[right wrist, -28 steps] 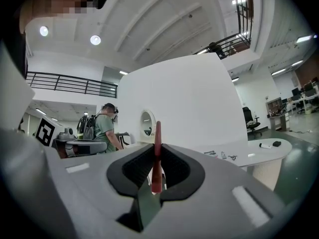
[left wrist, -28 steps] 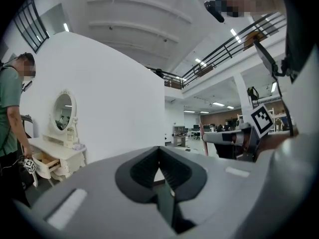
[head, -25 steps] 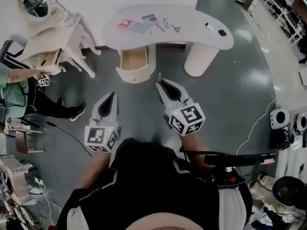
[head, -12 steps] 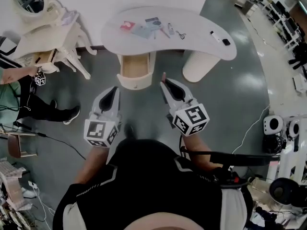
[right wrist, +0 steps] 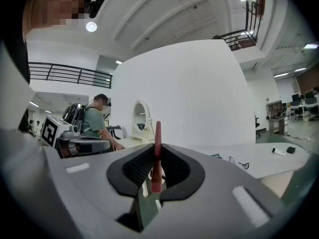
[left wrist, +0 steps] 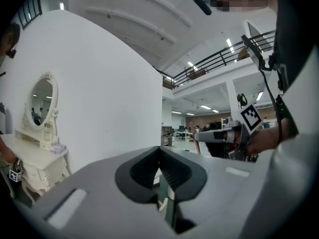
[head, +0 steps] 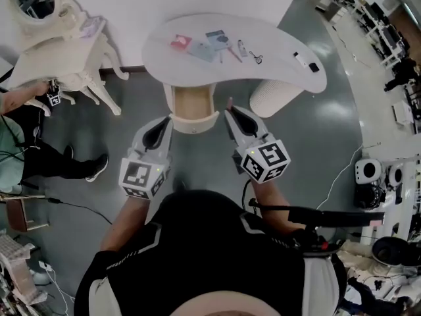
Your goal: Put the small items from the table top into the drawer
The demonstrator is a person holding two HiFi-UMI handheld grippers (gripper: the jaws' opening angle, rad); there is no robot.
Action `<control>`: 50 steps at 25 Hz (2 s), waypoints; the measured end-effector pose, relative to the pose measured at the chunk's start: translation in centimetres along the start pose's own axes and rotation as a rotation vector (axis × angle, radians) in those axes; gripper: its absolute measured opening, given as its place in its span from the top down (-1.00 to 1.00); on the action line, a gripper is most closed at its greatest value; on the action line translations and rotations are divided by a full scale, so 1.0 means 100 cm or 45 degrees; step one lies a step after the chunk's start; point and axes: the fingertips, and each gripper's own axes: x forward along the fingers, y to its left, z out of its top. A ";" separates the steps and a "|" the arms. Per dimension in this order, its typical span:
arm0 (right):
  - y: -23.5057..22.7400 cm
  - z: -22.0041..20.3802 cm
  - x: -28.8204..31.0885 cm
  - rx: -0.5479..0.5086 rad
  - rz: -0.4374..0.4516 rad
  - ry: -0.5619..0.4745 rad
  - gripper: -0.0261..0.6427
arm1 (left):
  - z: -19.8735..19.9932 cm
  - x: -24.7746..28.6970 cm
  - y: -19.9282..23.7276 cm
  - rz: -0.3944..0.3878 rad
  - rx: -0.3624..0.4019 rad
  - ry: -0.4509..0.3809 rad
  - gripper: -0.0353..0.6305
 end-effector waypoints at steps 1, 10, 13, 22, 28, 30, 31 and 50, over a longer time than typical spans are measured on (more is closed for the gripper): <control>0.000 0.001 0.008 0.001 -0.006 0.000 0.78 | 0.001 0.003 0.006 -0.015 -0.005 -0.007 0.89; -0.004 0.008 0.059 -0.033 -0.014 0.016 0.78 | -0.007 0.027 0.046 -0.073 -0.024 0.010 0.89; -0.016 0.011 0.075 -0.044 -0.001 0.013 0.78 | -0.009 0.037 0.055 -0.061 -0.026 0.010 0.89; -0.056 0.002 0.121 -0.049 0.148 0.061 0.78 | -0.005 0.084 0.067 0.029 -0.026 0.031 0.89; -0.079 -0.013 0.150 -0.109 0.273 0.131 0.78 | -0.016 0.114 0.074 0.081 -0.058 0.061 0.89; -0.085 -0.020 0.160 -0.131 0.312 0.157 0.78 | -0.024 0.124 0.077 0.099 -0.074 0.082 0.89; -0.088 -0.024 0.164 -0.141 0.331 0.170 0.78 | -0.028 0.128 0.079 0.110 -0.076 0.092 0.89; -0.108 -0.152 0.219 -0.388 0.651 0.529 0.78 | -0.119 0.166 0.102 0.205 -0.124 0.256 0.89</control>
